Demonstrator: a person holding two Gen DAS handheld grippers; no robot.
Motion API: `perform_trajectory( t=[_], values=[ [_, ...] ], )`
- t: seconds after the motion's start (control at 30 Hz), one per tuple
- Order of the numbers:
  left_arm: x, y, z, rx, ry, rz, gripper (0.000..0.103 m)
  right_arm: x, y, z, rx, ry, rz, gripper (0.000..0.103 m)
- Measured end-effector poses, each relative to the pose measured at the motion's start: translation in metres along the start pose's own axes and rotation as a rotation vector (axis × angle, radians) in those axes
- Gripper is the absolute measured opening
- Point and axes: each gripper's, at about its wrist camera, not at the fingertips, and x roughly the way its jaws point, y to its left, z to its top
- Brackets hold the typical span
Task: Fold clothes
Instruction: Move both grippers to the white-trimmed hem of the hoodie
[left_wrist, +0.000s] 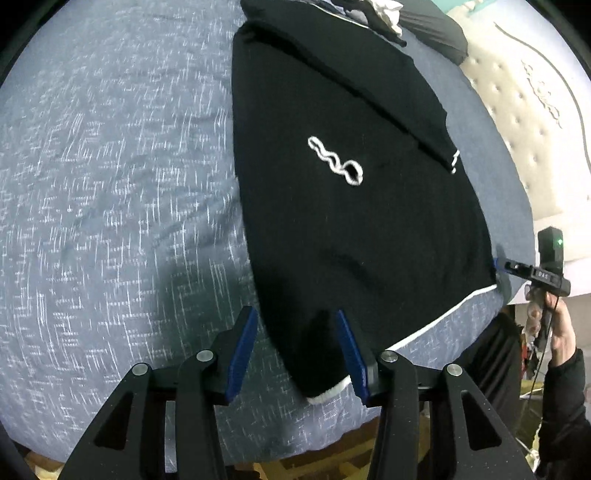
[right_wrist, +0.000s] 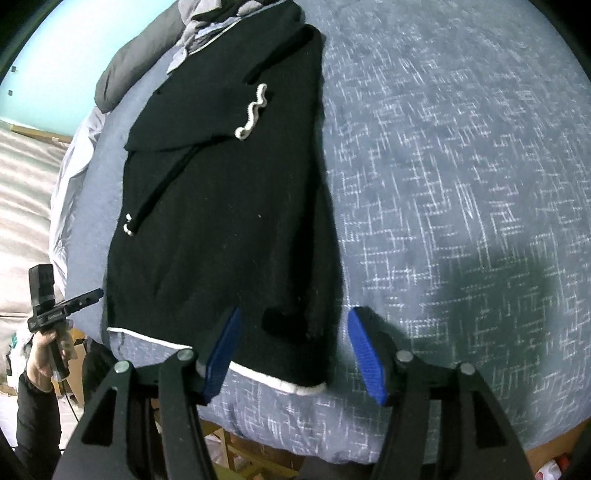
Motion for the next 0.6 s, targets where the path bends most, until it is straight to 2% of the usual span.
perform_trajectory(
  t=[0.3, 0.5, 0.6],
  values=[
    [0.019, 0.002, -0.013, -0.028, 0.043, -0.03, 0.049, 0.009, 0.004, -0.006, 0.001, 0.028, 0.018, 0.061],
    [0.022, 0.006, -0.017, -0.056, 0.034, -0.041, 0.049, 0.012, 0.006, -0.009, -0.004, 0.03, 0.04, 0.061],
    [0.019, 0.004, -0.02, -0.04, 0.026, -0.051, 0.048, 0.012, 0.009, -0.011, -0.008, 0.032, 0.064, 0.06]
  ],
)
